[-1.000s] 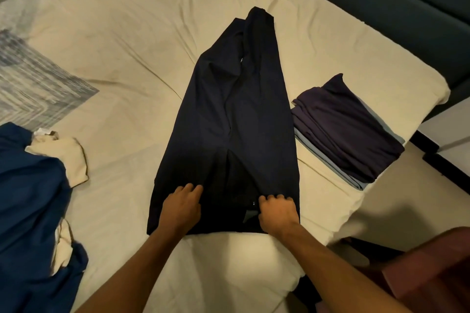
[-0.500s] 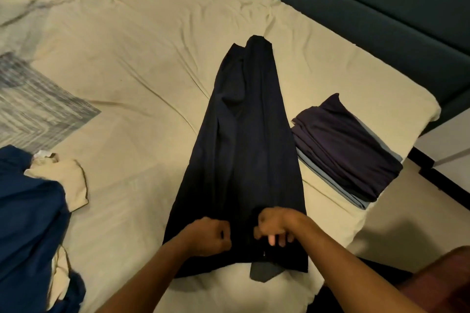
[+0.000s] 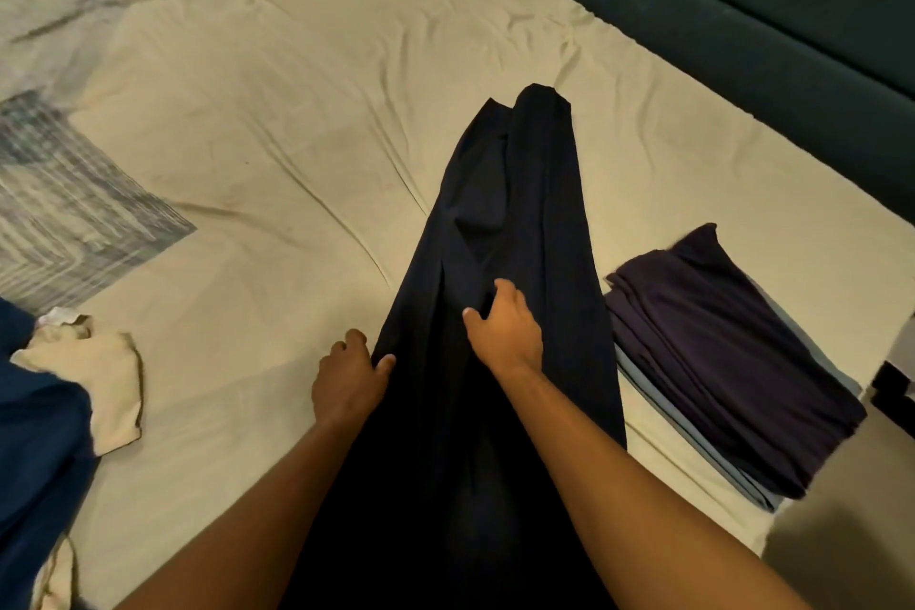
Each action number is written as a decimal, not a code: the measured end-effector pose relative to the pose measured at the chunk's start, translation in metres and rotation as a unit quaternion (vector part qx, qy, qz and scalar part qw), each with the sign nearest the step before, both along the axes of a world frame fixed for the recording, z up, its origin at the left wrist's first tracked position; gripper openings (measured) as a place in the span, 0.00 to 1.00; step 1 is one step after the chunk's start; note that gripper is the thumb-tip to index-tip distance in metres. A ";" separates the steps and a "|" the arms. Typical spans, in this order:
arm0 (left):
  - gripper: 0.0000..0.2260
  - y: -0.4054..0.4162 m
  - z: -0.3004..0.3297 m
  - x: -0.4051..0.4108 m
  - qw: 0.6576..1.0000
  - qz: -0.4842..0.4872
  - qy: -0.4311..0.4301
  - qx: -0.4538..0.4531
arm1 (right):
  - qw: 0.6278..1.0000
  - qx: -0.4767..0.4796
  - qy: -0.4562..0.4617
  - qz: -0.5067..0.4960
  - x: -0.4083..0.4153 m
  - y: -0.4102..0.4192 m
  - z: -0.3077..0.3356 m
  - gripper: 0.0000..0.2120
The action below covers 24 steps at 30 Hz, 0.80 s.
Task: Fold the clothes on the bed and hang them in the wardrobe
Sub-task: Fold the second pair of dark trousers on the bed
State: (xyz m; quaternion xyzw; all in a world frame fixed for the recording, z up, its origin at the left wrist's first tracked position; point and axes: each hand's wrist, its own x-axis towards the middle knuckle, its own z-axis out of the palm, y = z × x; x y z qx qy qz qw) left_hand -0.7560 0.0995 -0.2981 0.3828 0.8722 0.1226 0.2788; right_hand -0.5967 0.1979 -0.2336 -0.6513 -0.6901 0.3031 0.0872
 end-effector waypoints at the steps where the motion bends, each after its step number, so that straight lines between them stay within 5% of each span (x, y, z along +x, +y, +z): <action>1: 0.19 0.006 -0.004 -0.002 1.000 0.006 -0.020 -0.011 | 1.000 -0.002 0.009 -0.011 -0.005 0.011 -0.002 0.32; 4: 0.09 0.016 -0.014 -0.006 0.999 0.008 -0.045 0.018 | 0.999 -0.047 0.021 -0.005 -0.016 0.038 -0.015 0.27; 6: 0.06 0.011 -0.013 -0.010 0.993 0.049 -0.032 0.099 | 0.998 -0.058 0.030 -0.025 -0.018 0.048 -0.023 0.05; 11: 0.14 -0.016 0.008 -0.014 0.954 0.204 -0.026 0.220 | 0.933 -0.008 0.166 -0.318 0.024 0.033 -0.025 0.12; 15: 0.16 -0.028 0.007 0.003 0.993 0.049 -0.108 -0.020 | 0.915 -0.176 0.105 -0.347 0.054 -0.003 -0.052 0.11; 17: 0.14 -0.028 0.007 0.007 0.973 -0.088 -0.136 -0.164 | 0.932 -0.226 0.034 -0.280 0.063 -0.009 -0.056 0.17; 20: 0.15 -0.015 0.017 0.005 0.935 -0.158 -0.164 -0.273 | 0.968 -0.147 -0.052 -0.196 0.066 -0.007 -0.053 0.17; 24: 0.11 0.005 0.029 0.007 0.874 -0.201 -0.250 -0.364 | 0.993 -0.014 -0.032 -0.115 0.049 0.003 -0.049 0.14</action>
